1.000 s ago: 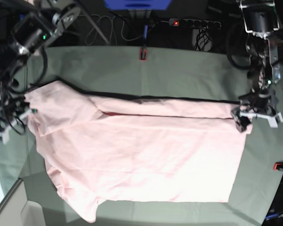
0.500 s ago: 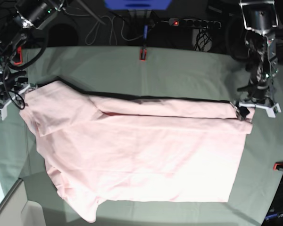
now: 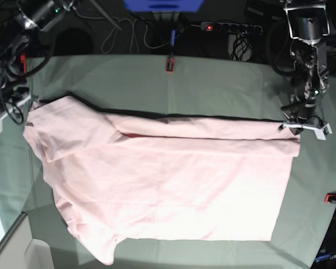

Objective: Layout the t-shirt on the table in an organized manner, then fold the t-shirt properly
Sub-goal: 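Hold the shirt edge raised with both grippers, stretching it across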

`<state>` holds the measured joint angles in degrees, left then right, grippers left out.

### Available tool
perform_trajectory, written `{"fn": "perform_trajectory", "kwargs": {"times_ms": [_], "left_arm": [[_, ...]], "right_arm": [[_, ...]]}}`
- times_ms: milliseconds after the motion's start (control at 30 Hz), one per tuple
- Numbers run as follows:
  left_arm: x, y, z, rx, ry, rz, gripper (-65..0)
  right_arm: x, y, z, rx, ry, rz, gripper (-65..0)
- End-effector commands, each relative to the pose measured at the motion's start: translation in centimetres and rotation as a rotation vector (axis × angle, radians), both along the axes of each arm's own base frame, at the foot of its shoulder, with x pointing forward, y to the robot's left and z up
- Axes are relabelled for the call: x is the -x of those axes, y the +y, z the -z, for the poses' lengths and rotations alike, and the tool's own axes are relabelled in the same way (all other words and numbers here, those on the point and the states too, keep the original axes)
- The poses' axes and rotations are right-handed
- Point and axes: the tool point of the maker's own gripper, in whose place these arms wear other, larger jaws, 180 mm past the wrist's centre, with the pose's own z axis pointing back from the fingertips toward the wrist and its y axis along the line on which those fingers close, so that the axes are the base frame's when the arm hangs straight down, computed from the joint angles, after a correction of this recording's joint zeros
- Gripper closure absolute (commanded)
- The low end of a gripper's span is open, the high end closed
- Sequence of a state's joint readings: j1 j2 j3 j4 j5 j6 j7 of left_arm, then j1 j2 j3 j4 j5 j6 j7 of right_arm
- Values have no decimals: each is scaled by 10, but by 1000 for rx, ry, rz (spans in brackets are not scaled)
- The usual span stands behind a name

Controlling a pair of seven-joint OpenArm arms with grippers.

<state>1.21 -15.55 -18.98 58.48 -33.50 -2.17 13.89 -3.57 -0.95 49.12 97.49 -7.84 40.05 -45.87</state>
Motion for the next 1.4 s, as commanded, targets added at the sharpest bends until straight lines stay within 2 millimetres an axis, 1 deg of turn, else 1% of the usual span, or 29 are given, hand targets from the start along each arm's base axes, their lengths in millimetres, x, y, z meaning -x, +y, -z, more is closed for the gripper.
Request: {"fn": "perform_trajectory", "kwargs": {"times_ms": [0, 100, 200, 333, 367, 433, 500, 567, 633, 700, 833, 1033, 1100, 1167, 1200, 1267, 1300, 1367], "left_arm": [[-7, 8, -10, -22, -24, 2, -4], [-7, 15, -14, -34, -28, 0, 0], [-7, 18, -16, -41, -30, 1, 0], [-7, 18, -16, -41, -30, 1, 0], [-7, 18, -16, -41, -30, 1, 0], [-7, 18, -16, -41, -30, 1, 0], [-7, 18, -16, -41, -30, 1, 0], [-7, 17, -15, -39, -30, 1, 0], [-7, 17, -15, -40, -29, 1, 0], [-7, 17, -15, -40, -27, 1, 0], [-7, 17, -15, -43, -26, 3, 0], [-7, 17, -15, -44, -26, 3, 0], [-7, 17, -15, -44, -26, 3, 0], [-7, 17, -15, -44, -26, 3, 0], [-7, 17, -15, -44, -26, 3, 0], [-7, 18, -15, -46, -26, 3, 0], [-7, 18, -15, -46, -26, 3, 0], [-7, 18, -15, -46, -26, 3, 0]], "right_arm": [[-1, -6, -7, 23, -16, 0, -319], [9, -4, 5, 2, 17, 2, -328], [16, -6, 21, -28, 56, 8, -346], [22, -4, 44, -78, 107, 3, -344], [16, 0, 47, -91, 97, -10, -344], [7, 3, 50, -104, 68, -27, -344], [2, 9, 60, -133, 50, -41, -344], [-8, 14, 65, -158, 18, -47, -344], [-11, 10, 70, -172, 14, -47, -344], [-15, 11, 77, -197, 17, -42, -344], [-18, 2, 83, -214, 32, -31, -344], [-18, -1, 83, -212, 30, -29, -337], [-16, -1, 83, -212, 33, -29, -298], [-17, 0, 84, -211, 35, -35, -227], [-17, 1, 84, -211, 37, -37, -178], [-16, 0, 84, -209, 39, -37, -52], [-16, -4, 82, -201, 39, -37, 0], [-10, -9, 83, -193, 50, -31, 0]]}}
